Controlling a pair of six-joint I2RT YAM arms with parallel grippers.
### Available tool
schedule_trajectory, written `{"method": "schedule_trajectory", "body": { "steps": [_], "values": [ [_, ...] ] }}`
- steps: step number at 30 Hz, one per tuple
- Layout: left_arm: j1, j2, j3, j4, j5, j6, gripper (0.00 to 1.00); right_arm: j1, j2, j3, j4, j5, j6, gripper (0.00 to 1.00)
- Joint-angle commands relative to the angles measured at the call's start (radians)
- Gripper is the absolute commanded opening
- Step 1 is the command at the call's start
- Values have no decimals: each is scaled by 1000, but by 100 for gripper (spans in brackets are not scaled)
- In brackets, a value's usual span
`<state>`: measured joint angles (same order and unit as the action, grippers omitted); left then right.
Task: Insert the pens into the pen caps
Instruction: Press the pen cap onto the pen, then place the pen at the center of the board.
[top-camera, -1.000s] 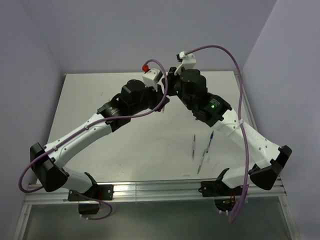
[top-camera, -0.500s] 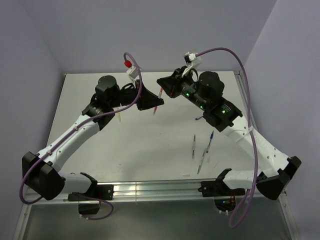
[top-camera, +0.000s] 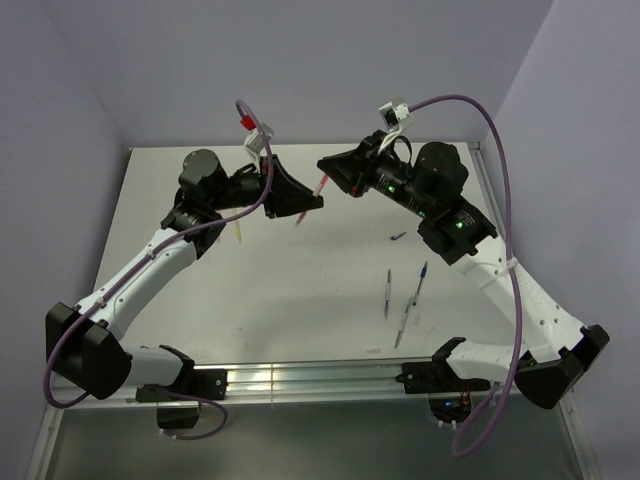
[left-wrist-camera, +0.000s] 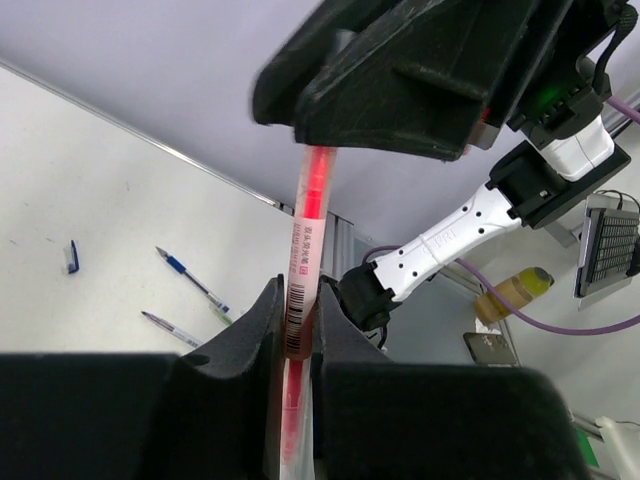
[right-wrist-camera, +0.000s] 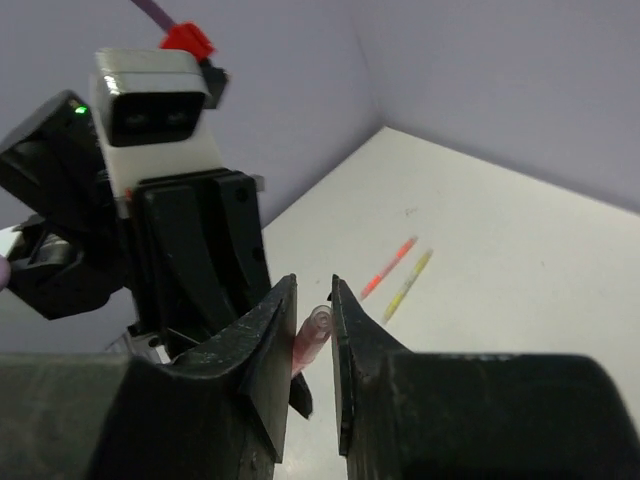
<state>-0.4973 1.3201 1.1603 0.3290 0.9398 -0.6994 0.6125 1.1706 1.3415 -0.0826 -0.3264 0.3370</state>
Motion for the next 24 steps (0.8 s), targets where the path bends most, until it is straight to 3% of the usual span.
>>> {"method": "schedule_trajectory", "body": {
  "steps": [1, 8, 13, 16, 20, 21, 24],
  "values": [
    [74, -9, 85, 68, -173, -19, 0, -2, -19, 5, -252, 36, -50, 26],
    [51, 20, 53, -131, -229, 60, 0, -2, -19, 96, -261, 369, 16, 42],
    [46, 53, 9, -226, -277, 90, 0, -5, -20, 156, -259, 458, 23, 56],
    [45, 65, -14, -287, -376, 86, 0, -11, -11, 177, -282, 520, 42, 61],
    [46, 97, 1, -427, -704, 22, 0, -39, -19, 121, -272, 494, 79, 64],
    [49, 129, 19, -494, -843, 0, 0, -43, -20, 96, -269, 484, 95, 64],
    [66, 221, 50, -562, -994, -55, 0, -53, -19, 68, -272, 461, 108, 64]
  ]
}}
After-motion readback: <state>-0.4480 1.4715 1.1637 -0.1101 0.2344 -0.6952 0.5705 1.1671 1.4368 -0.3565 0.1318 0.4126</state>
